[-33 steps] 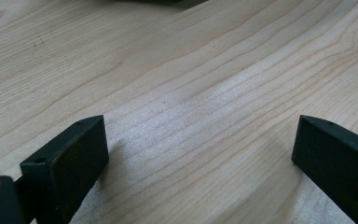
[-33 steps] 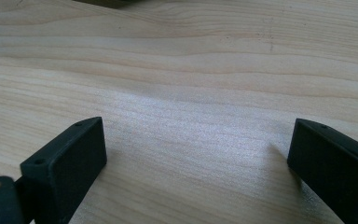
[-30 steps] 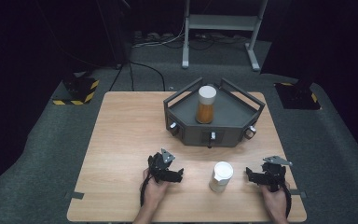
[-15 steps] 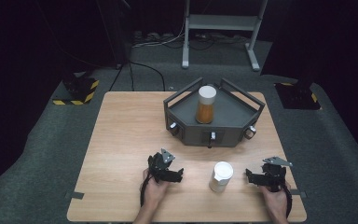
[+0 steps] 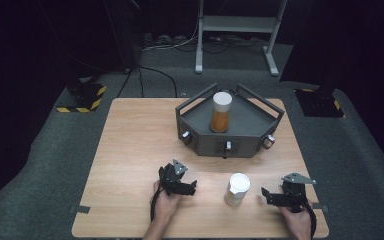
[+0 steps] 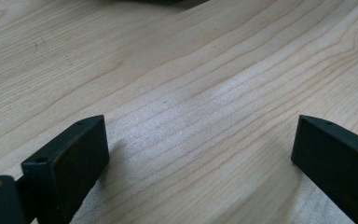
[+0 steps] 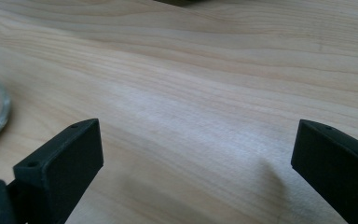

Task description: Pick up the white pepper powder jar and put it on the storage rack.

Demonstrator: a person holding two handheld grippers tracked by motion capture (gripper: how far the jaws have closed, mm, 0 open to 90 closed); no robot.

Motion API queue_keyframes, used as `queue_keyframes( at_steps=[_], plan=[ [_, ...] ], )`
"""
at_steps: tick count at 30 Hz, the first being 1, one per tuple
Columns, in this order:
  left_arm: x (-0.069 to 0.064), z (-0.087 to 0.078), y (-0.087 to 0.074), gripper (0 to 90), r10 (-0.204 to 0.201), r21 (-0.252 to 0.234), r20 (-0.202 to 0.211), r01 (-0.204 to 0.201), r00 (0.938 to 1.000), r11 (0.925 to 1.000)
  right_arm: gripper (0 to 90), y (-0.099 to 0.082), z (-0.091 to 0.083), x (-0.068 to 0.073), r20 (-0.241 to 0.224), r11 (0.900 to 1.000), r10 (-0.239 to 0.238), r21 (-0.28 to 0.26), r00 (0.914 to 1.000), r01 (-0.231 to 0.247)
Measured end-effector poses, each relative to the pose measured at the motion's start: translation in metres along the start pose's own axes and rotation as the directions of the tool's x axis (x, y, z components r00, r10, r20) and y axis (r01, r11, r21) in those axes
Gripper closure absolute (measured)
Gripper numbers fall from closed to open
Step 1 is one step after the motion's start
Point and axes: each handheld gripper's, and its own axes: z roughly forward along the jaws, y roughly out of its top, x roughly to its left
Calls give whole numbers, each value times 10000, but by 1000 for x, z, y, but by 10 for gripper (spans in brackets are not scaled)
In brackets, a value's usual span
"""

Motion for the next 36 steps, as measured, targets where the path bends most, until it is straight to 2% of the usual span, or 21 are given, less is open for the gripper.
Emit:
queue_keyframes(
  at_steps=[2, 7, 13, 16, 17, 22, 23, 24, 26, 27, 28, 36],
  plan=[
    [0, 0, 0, 40, -3, -2, 0, 3, 10000, 10000, 21, -2, -4, 1, -292, 9999, -148, -4, 9995, 148],
    [0, 0, 0, 40, 0, 1, -2, 0, 10000, 10000, 23, -6, -7, 2, -676, 9995, -318, -70, 9972, 313],
    [0, 0, 0, 40, 24, -6, -6, -24, 10000, 10000, 23, -9, -12, 5, -1258, 9972, -734, -207, 9893, 713],
    [0, 0, 0, 40, 21, -10, -7, -21, 10000, 10000, 23, -10, -12, 7, -1664, 9948, -1012, -308, 9808, 974],
    [0, 0, 0, 40, 21, -10, -7, -21, 10000, 10000, 23, -10, -12, 7, -1664, 9948, -1012, -308, 9808, 974],
    [0, 0, 0, 40, 21, -9, -6, -21, 10000, 10000, 23, -6, -10, 10, -2210, 9899, -1416, -372, 9649, 1367],
    [0, 0, 0, 40, 21, -8, -6, -21, 10000, 10000, 23, -5, -9, 11, -2308, 9884, -1520, -377, 9611, 1472],
    [0, 0, 0, 40, 18, -12, -5, -18, 10000, 10000, 23, -3, -8, 13, -2512, 9854, -1702, -377, 9529, 1661],
    [0, 0, 0, 40, 20, -9, -7, -20, 10000, 10000, 23, -1, -6, 15, -2679, 9829, -1840, -382, 9457, 1804],
    [0, 0, 0, 40, 20, -9, -7, -20, 10000, 10000, 23, -1, -6, 15, -2679, 9829, -1840, -382, 9457, 1804],
    [0, 0, 0, 40, 18, -11, -6, -18, 10000, 10000, 23, 1, -5, 17, -2780, 9800, -1982, -379, 9399, 1955],
    [0, 0, 0, 40, 21, -10, -5, -21, 10000, 10000, 23, 8, 1, 24, -3004, 9755, -2190, -482, 9283, 2145]
  ],
)
